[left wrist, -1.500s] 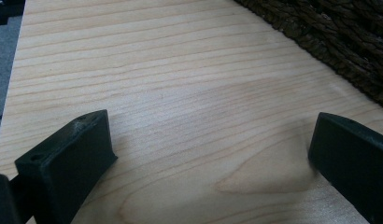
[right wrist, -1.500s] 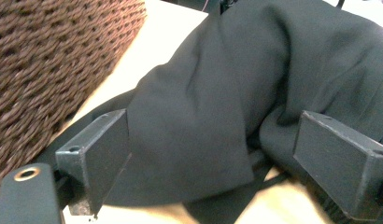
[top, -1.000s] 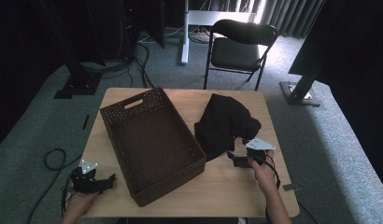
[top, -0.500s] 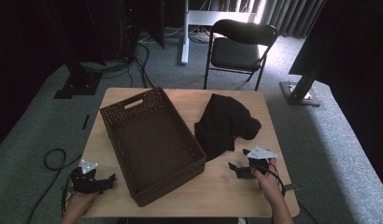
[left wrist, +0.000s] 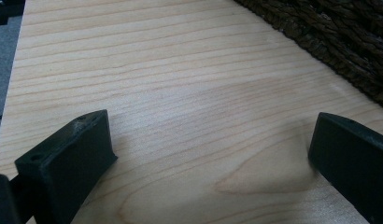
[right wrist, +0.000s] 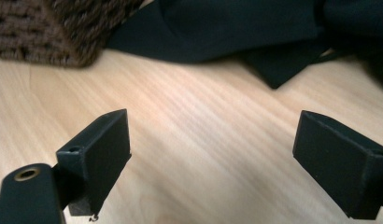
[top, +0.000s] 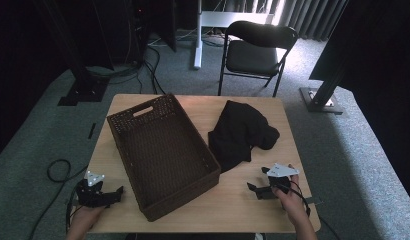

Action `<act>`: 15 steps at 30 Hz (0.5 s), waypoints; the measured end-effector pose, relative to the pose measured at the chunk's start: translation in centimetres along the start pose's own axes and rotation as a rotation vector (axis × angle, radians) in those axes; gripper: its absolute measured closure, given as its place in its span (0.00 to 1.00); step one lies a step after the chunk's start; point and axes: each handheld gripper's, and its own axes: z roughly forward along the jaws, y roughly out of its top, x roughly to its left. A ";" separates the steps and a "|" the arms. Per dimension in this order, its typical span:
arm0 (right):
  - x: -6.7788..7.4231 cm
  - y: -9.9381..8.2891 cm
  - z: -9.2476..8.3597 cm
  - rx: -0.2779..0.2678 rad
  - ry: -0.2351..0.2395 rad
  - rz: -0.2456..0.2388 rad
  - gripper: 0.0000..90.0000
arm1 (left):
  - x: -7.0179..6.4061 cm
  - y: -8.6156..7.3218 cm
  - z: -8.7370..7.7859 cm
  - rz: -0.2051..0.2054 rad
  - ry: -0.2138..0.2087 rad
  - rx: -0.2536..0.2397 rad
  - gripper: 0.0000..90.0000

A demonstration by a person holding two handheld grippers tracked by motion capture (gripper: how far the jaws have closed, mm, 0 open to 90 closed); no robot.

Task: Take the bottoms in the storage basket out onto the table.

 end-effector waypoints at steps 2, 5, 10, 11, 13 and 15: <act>0.1 -0.2 -0.2 0.014 0.013 -0.006 0.15 | 0.0 0.0 0.0 0.000 0.000 0.000 0.00; 0.2 -0.4 -0.3 0.018 0.010 -0.005 0.15 | 0.0 0.0 0.0 0.000 0.000 0.000 0.00; 0.6 -1.0 -0.6 0.055 0.040 -0.016 0.15 | 0.0 0.0 0.0 0.000 0.000 0.000 0.00; 0.7 -1.2 -0.6 0.067 0.047 -0.026 0.15 | 0.0 0.0 0.0 0.000 0.000 0.000 0.00; 0.9 -1.4 -0.6 0.087 0.061 -0.035 0.15 | 0.0 0.0 0.0 0.000 0.000 0.000 0.00; 1.0 -1.6 -0.6 0.111 0.068 -0.058 0.14 | 0.0 0.0 0.0 0.000 0.000 0.000 0.00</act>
